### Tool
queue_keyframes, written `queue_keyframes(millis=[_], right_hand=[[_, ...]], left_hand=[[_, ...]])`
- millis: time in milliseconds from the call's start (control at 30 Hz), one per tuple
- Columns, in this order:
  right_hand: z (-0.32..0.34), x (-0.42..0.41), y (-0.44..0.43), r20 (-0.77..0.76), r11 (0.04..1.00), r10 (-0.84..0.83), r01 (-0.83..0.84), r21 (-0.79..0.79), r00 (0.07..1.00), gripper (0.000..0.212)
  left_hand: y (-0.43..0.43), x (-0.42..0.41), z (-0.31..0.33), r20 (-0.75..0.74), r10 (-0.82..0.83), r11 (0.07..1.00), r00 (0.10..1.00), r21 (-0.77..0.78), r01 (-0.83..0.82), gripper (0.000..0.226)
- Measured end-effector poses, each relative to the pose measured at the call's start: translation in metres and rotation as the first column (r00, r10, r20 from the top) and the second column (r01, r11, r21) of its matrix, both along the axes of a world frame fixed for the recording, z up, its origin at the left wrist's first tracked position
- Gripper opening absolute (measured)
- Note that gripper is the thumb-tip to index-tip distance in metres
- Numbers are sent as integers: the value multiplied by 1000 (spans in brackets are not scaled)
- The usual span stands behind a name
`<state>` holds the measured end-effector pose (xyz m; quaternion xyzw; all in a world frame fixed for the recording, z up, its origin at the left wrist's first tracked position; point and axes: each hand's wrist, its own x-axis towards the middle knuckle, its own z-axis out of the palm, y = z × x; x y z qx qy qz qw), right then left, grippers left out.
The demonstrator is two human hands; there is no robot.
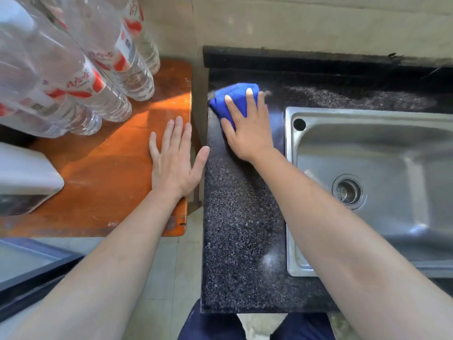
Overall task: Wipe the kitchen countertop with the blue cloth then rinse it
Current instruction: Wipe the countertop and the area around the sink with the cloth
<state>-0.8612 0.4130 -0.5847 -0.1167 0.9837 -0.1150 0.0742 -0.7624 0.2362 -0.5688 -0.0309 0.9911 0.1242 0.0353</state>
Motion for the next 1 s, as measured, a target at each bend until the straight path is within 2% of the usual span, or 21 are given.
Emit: queue_keyframes(millis=[133,233,300,400,500,567,633,700,833,1000], right_hand=[[3,123,17,-4,985,121,-121,-124,993,56],[13,204,37,56,979,172,-164,-122,983,56],[21,229,52,90,978,198,-190,-87,976,56],[42,232,66,202,987,158,-154,-37,967,50],[86,205,76,323,997,53,-67,32,945,31],[120,179,91,279,997,-72,64,37,958,27],[158,153,115,161,980,-180,190,-53,970,26],[190,134,143,64,960,-234,241,-142,970,24],[212,133,191,83,953,-244,254,-163,966,27],[183,178,217,183,988,-73,96,-119,980,35]], left_hand=[[0,2,-2,13,4,1000,1000,0,-4,82],[0,2,3,82,6,1000,997,-18,-5,84],[0,5,10,164,11,1000,986,-2,-11,87],[6,16,33,277,-2,1000,961,25,-5,95],[20,30,74,254,-96,994,963,-27,106,100],[33,32,107,213,-143,989,967,-12,148,100],[47,33,138,136,-164,986,977,12,164,96],[60,35,164,45,-157,988,987,21,156,95],[85,55,191,-5,-121,993,993,-7,121,92],[116,103,182,71,-43,996,997,-72,48,97]])
